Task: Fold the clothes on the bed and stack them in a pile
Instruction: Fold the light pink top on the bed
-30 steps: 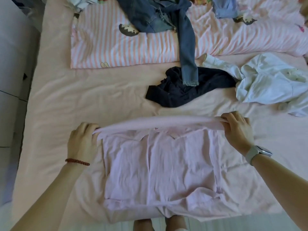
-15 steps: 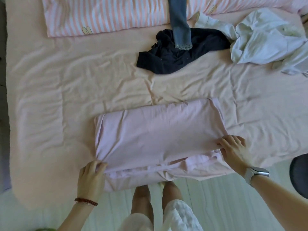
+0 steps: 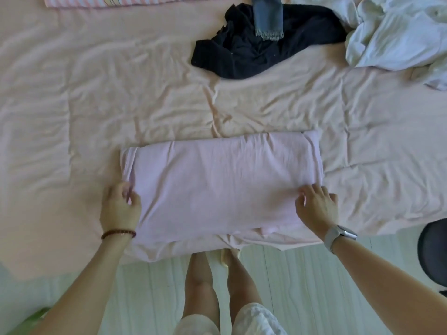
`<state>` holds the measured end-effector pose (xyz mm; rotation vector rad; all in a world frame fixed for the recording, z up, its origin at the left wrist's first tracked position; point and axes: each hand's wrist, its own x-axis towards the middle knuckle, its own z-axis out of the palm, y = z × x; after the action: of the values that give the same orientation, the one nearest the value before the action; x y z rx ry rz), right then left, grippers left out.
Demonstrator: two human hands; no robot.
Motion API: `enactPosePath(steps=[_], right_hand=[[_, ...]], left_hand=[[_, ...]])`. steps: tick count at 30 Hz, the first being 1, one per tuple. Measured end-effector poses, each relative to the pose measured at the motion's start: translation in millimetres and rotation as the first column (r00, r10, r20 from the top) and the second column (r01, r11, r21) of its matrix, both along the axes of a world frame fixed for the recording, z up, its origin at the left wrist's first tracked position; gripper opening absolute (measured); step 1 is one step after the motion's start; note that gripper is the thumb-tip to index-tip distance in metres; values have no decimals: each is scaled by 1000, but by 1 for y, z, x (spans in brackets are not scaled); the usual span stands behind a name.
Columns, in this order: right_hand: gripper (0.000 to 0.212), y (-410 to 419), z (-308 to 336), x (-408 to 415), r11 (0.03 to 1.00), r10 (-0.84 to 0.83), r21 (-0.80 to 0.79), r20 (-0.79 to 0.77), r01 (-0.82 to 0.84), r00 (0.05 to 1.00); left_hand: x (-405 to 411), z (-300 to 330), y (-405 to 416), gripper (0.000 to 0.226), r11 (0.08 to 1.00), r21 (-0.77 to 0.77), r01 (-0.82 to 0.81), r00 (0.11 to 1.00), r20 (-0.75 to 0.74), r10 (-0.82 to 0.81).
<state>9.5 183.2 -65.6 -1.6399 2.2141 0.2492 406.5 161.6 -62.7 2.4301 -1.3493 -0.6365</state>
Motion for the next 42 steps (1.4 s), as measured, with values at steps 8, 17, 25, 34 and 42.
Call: enactPosePath(steps=[8, 17, 25, 34, 42], right_hand=[[54, -94, -10, 27, 991, 124, -53, 77, -120, 989], [50, -110, -30, 37, 983, 24, 176, 127, -46, 992], [37, -126, -15, 21, 886, -365, -201, 252, 417, 896], [28, -153, -20, -37, 755, -618, 79, 421, 651, 664], [39, -160, -35, -84, 753, -600, 45, 456, 656, 657]], left_hand=[[13, -27, -85, 30, 992, 17, -125, 987, -99, 126], [54, -24, -88, 33, 733, 168, -660, 462, -678, 571], [42, -24, -111, 39, 867, 246, -433, 852, -201, 483], [-84, -21, -82, 51, 884, 162, 438, 886, 90, -455], [-106, -60, -86, 55, 819, 435, 375, 899, 47, -436]])
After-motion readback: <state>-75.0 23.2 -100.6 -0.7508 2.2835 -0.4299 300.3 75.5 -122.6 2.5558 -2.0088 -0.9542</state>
